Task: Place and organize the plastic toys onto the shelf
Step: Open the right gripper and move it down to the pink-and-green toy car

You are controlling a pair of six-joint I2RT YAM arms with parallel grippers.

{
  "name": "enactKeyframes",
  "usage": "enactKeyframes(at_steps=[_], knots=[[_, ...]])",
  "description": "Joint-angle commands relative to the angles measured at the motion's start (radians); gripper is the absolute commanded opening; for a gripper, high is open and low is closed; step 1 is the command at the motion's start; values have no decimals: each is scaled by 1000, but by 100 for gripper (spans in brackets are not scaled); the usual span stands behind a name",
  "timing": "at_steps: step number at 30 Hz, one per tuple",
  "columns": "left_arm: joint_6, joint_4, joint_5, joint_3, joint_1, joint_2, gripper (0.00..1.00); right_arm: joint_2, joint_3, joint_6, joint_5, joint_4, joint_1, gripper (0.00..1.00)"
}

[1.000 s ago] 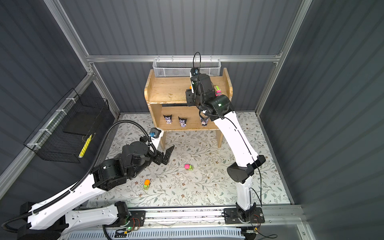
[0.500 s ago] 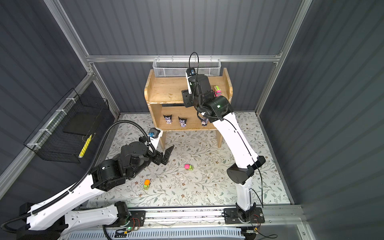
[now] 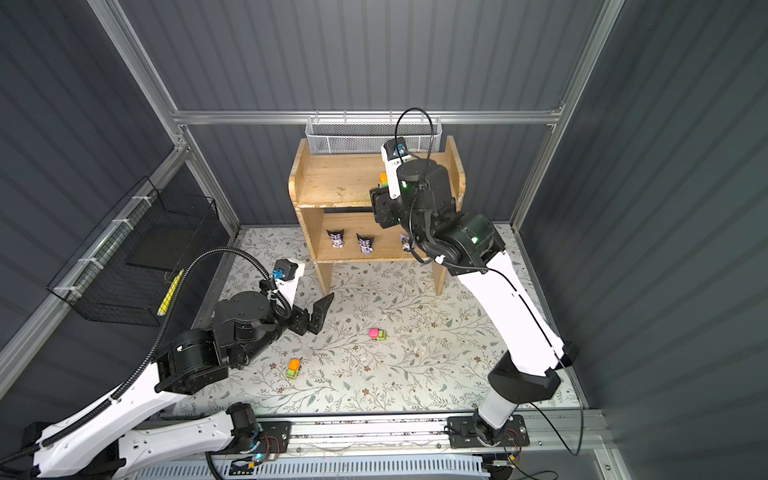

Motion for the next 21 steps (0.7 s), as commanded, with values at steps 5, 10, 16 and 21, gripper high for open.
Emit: enactKeyframes(at_steps=[5,10,16,21], knots=[[-159,-76,25,-167,6,-94,100,-292,-562,131,-3,189,87,67],[-263,-90,80,-307,4,-192,100,-452,-932,219,-94,268,120,67],[-330,-84,123,-392,4,-235,100,-540,-1284,246,-236,402,120,74],[-366,-40,122,-432,4,-215,100,-388,-1389,192,-319,505,109,77]])
